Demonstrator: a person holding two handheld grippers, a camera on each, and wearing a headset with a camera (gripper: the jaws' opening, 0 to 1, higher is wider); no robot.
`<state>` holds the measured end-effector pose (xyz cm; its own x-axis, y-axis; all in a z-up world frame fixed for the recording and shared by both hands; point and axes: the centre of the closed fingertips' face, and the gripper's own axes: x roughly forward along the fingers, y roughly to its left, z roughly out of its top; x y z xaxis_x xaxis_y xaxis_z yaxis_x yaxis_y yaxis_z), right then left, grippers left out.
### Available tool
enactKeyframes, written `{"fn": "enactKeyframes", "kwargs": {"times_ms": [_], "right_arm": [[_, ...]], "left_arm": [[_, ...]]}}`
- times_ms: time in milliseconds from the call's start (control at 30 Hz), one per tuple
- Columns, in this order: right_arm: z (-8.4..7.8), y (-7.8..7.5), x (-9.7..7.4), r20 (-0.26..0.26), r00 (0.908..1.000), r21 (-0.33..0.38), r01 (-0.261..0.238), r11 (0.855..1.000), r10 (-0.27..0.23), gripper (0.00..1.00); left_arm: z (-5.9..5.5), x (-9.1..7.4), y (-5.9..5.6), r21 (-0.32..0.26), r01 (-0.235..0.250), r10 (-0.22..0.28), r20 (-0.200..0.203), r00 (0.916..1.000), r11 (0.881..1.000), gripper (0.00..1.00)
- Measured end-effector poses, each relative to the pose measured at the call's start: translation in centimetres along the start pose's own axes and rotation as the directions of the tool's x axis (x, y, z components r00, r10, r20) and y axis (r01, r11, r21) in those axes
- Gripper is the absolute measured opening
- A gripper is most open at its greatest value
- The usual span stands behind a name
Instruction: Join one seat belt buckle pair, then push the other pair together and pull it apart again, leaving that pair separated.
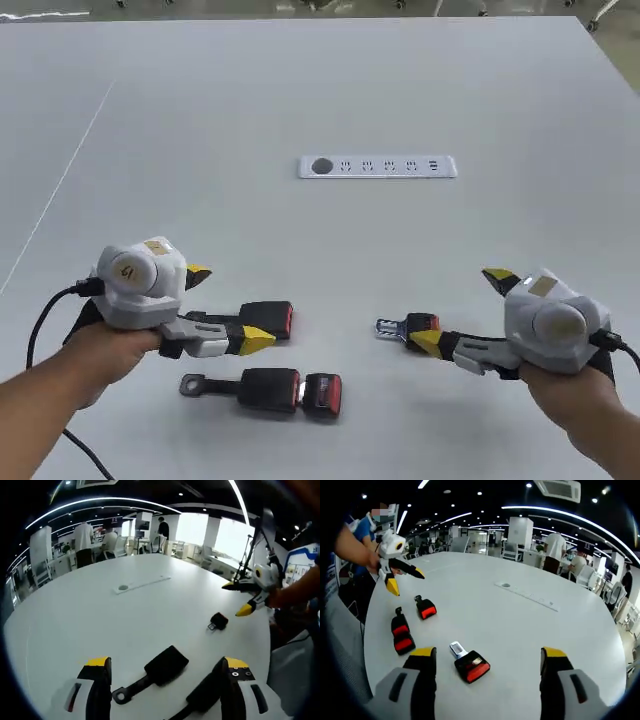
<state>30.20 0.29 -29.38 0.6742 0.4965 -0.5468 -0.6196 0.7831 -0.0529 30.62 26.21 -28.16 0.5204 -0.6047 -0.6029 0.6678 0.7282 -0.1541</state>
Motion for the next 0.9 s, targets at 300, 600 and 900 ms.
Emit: {"fn": "enactKeyframes", "kwargs": {"times_ms": [300,600,900], "right_arm": [[0.2,1.6,-2.8,0.032,0.9980,0.035,0.052,0.998,-0.054,0.90],[-0.3,2.8,-5.3,0.049,0.9946,0.074,0.088,0.993,-0.091,0.93],[-1.1,3.4,-8.3,0.078,0.9882,0.121,0.122,0.985,-0.132,0.94]], "left_arm": [[-1.0,-4.1,-1.5,-0.075,-0.086,0.091,0.076,0.9929,0.993,1.00],[-2.9,-7.2,-3.1,-0.090,-0.122,0.130,0.095,0.9870,0.988,1.00],[-3.8,-8.6,-4.4,-0.152,-0.129,0.147,0.114,0.9825,0.980,1.00]]}}
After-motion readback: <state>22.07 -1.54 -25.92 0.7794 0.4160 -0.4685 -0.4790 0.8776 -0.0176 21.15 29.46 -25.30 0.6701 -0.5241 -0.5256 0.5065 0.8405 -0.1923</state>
